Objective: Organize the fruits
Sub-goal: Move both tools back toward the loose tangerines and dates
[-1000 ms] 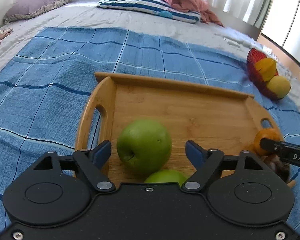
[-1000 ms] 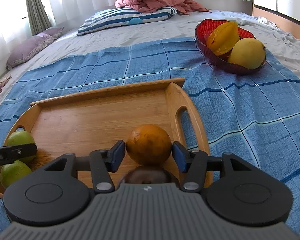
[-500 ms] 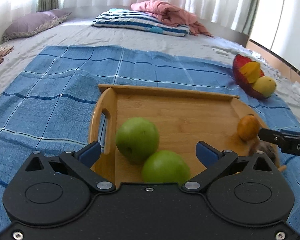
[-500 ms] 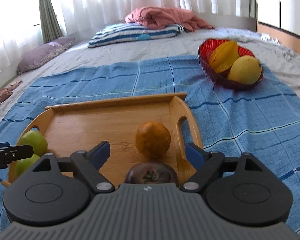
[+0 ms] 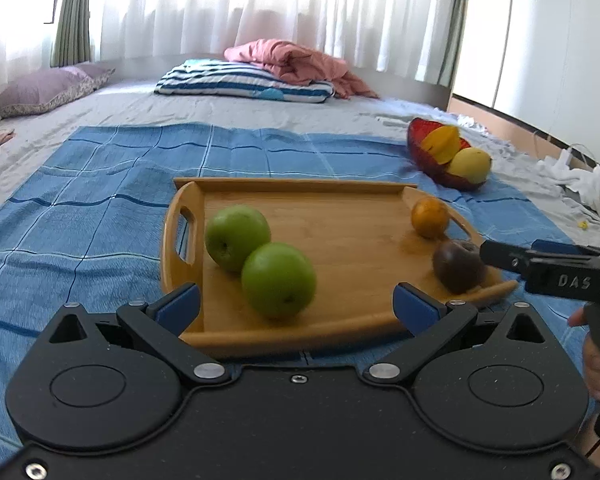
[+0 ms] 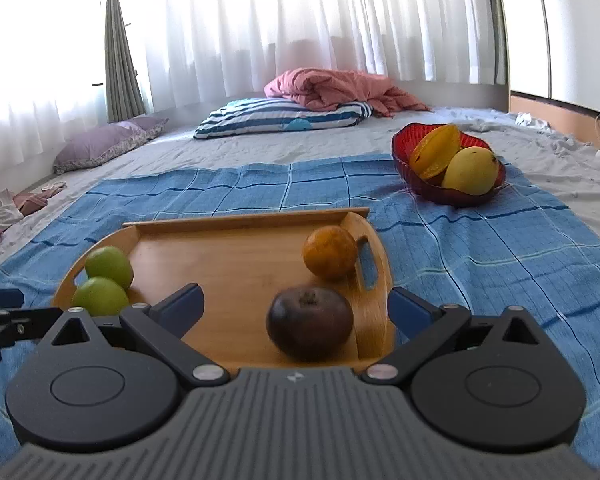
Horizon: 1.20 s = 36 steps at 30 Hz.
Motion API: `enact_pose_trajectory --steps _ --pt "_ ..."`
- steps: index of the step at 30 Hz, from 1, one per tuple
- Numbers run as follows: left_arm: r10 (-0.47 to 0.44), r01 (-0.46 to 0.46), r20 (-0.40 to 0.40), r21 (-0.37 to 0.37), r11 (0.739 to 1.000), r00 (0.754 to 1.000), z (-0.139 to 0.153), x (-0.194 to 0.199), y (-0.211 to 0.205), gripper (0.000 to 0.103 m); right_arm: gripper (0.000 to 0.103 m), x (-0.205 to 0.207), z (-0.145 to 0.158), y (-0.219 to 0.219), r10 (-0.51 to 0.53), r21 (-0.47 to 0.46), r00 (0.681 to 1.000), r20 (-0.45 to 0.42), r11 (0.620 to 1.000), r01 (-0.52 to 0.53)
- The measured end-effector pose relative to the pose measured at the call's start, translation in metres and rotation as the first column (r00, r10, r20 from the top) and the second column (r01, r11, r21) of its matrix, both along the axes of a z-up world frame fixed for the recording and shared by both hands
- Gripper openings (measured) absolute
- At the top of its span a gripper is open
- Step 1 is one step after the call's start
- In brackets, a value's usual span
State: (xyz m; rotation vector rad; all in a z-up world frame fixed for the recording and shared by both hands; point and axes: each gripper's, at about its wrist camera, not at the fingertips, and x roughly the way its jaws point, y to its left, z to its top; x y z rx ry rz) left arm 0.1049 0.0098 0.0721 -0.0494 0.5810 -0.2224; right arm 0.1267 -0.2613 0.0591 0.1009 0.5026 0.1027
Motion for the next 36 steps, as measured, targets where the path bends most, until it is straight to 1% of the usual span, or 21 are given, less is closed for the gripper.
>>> enact_pose_trajectory --steps 4,6,12,18,21,23,27,29,32,36 --pt "-0.014 0.014 0.032 0.007 1.0 0.999 -0.008 -0.023 -0.006 0.103 0.103 -0.021 -0.013 0.001 -0.02 0.003 1.0 0.023 1.0 0.02" --pt "-0.025 0.025 0.035 0.013 1.0 0.999 -0.014 -0.033 -0.009 0.103 0.103 -0.031 -0.021 0.001 -0.034 0.005 0.999 0.032 0.999 0.034" --pt "-0.014 0.014 0.049 0.003 1.0 0.999 -0.029 -0.059 -0.014 0.103 0.103 -0.058 -0.038 0.004 -0.066 -0.022 0.995 0.08 0.997 0.068" --pt "-0.018 0.016 0.07 0.024 1.0 0.997 -0.041 -0.079 -0.021 0.103 0.103 -0.083 -0.051 0.009 -0.046 -0.057 0.99 0.131 0.997 0.053" --pt "0.018 -0.022 0.112 0.035 0.999 0.994 -0.046 -0.089 -0.026 0.103 0.103 -0.09 -0.058 0.011 -0.043 -0.07 0.986 0.159 0.996 0.055" --pt "0.021 -0.028 0.135 0.047 0.999 0.991 -0.049 -0.096 -0.029 0.103 0.103 -0.092 -0.064 0.01 -0.059 -0.071 0.982 0.177 0.995 0.072" --pt "0.019 -0.034 0.152 0.095 0.995 0.988 -0.055 -0.102 -0.037 0.103 0.103 -0.097 -0.075 0.005 -0.092 -0.061 0.981 0.17 0.993 0.104" --pt "0.022 -0.038 0.154 0.103 0.994 0.988 -0.058 -0.104 -0.039 0.103 0.103 -0.098 -0.078 0.004 -0.096 -0.059 0.982 0.163 0.993 0.107" --pt "0.02 -0.035 0.144 0.1 0.994 0.989 -0.063 -0.106 -0.04 0.103 0.103 -0.098 -0.081 0.009 -0.095 -0.099 0.979 0.182 0.989 0.115" --pt "0.02 -0.031 0.123 0.085 0.996 0.992 -0.067 -0.107 -0.042 0.099 0.103 -0.099 -0.083 0.017 -0.096 -0.142 0.975 0.203 0.982 0.126"
